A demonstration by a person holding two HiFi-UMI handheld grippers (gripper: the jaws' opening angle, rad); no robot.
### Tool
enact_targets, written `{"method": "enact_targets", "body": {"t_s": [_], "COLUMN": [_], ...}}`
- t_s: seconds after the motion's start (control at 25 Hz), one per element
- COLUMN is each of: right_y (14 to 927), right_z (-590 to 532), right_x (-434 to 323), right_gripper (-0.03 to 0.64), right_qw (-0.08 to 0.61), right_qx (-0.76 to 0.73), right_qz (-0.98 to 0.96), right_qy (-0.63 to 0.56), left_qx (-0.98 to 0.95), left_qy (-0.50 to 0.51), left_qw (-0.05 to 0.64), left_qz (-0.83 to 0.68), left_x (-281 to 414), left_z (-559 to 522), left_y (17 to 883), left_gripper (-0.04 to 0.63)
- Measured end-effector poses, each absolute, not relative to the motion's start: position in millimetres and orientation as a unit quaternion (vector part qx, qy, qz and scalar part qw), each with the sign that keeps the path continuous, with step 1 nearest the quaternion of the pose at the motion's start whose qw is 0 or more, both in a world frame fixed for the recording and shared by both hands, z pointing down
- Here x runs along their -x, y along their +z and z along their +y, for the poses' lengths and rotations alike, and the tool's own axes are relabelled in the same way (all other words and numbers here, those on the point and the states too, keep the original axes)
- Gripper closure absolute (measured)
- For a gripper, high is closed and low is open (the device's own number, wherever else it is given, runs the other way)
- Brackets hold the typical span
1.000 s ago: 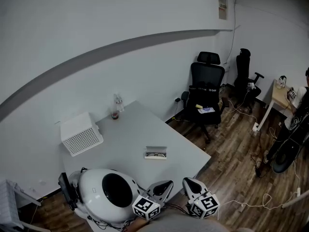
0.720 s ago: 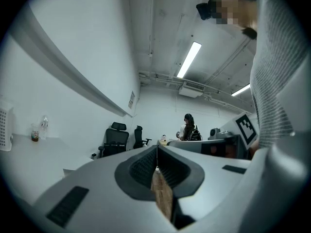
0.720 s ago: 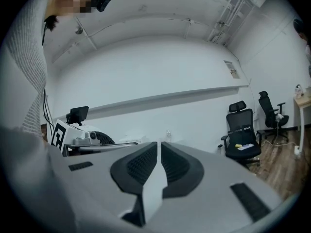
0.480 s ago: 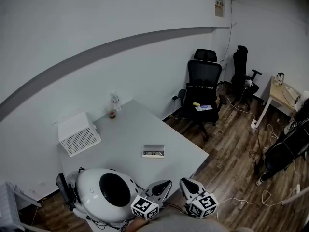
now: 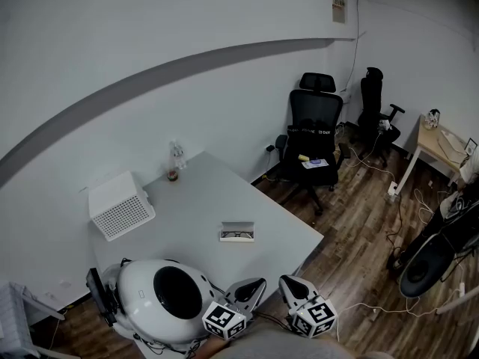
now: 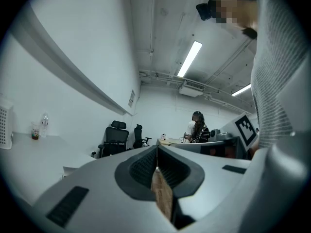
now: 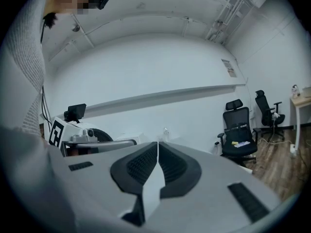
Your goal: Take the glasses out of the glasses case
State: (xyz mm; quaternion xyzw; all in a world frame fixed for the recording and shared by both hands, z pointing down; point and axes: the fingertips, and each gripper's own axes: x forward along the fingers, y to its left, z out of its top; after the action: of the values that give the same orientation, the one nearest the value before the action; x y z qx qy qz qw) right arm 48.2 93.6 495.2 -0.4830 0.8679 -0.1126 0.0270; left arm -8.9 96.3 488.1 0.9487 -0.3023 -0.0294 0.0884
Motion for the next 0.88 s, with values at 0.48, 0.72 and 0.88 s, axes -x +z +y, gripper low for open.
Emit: {"method": "enact_targets", "body": {"t_s": [0.48,0.72,0.88], "right_y": [496,493,489], "right_z": [90,79,67], "right_x": [-35,-34,-38], "right_gripper": [0.601,0.601,0.601], "right_qw": [0.023,0.022,0.018], "right_qx": [0.484,0.484,0.477], "right_qz": [0.867,0.866,0.871], "right_qy": [-0.116,-0.118,-0.121], "left_qx": [-0.948,-0.944,-0.937], "left_qy": [-0.029,-0.034,-0.044], "left_qw": [0.087,0.096,0.099], "left_qz": [-0.304,-0.314,-0.331], "left_x": [25,32,33], "left_z": [97,88,75], "left_y": [485,487,485], "left_gripper": [0.58,0.58,0.58]}}
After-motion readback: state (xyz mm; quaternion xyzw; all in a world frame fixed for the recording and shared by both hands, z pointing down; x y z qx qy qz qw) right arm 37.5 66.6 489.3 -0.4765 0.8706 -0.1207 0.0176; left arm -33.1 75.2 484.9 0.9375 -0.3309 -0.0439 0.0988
